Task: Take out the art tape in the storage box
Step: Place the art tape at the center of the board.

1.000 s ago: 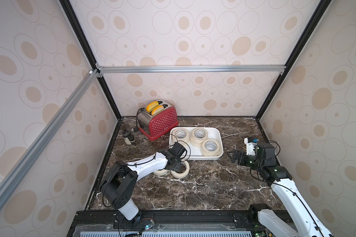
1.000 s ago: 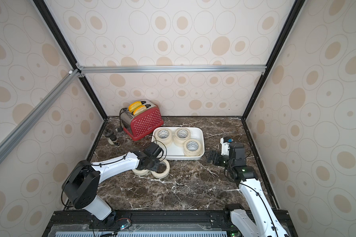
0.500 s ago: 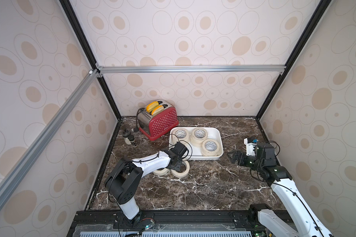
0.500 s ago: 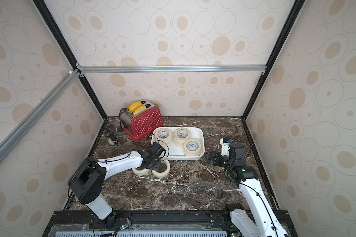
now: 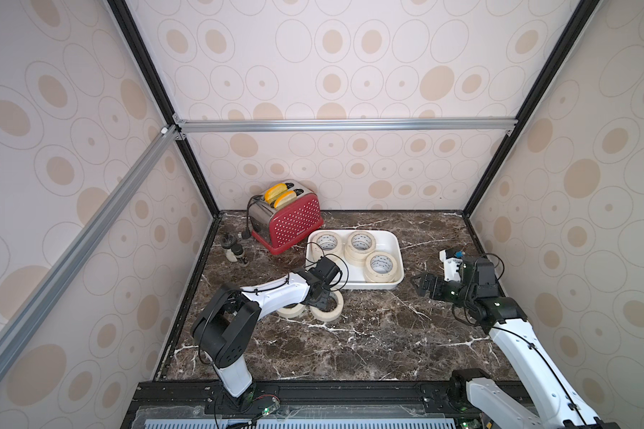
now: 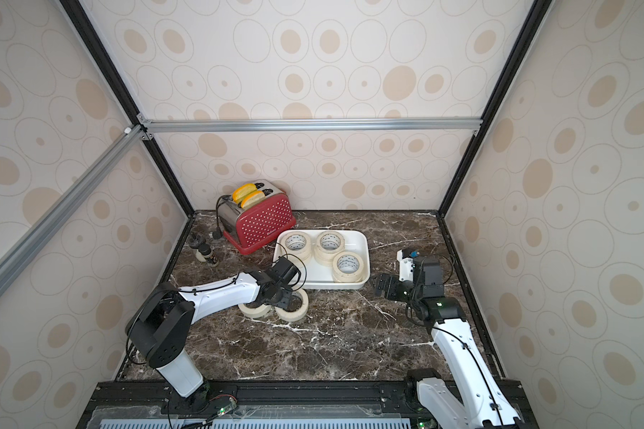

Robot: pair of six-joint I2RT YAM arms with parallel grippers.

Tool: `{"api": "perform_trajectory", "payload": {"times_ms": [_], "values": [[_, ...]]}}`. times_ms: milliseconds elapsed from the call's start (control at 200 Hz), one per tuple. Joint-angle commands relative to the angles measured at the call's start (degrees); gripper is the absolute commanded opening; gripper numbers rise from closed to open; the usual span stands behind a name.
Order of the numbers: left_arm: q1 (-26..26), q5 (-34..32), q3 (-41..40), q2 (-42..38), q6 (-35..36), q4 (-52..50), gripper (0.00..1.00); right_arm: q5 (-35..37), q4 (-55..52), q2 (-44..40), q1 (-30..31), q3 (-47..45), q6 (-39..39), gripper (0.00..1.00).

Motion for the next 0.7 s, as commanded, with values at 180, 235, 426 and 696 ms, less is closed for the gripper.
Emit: {"api": "perform_trajectory", "payload": {"times_ms": [180,235,426,696], "values": [[-0.2,-3.2,1.7,-5.5,-0.1,1.4,0.39,-0.4,-1.7,2.9,0.3,3.2,-1.1,1.0],[-0.2,-3.3,1.5,-7.2,0.1,1.4,0.42,-0.5,-1.9,3.6,0.3,3.7,-1.3,1.0],[-0.2,-3.7,-0.4,-15.4,1.7,1.4,0.55,1.7,-3.4,7.2,2.0,6.8,-3.7,1.0],[-0.1,-5.8,-2.9,-28.1,3.8,0.2,0.7,8.5,-6.8,19.0,11.1,15.2,-10.5,0.95]]}}
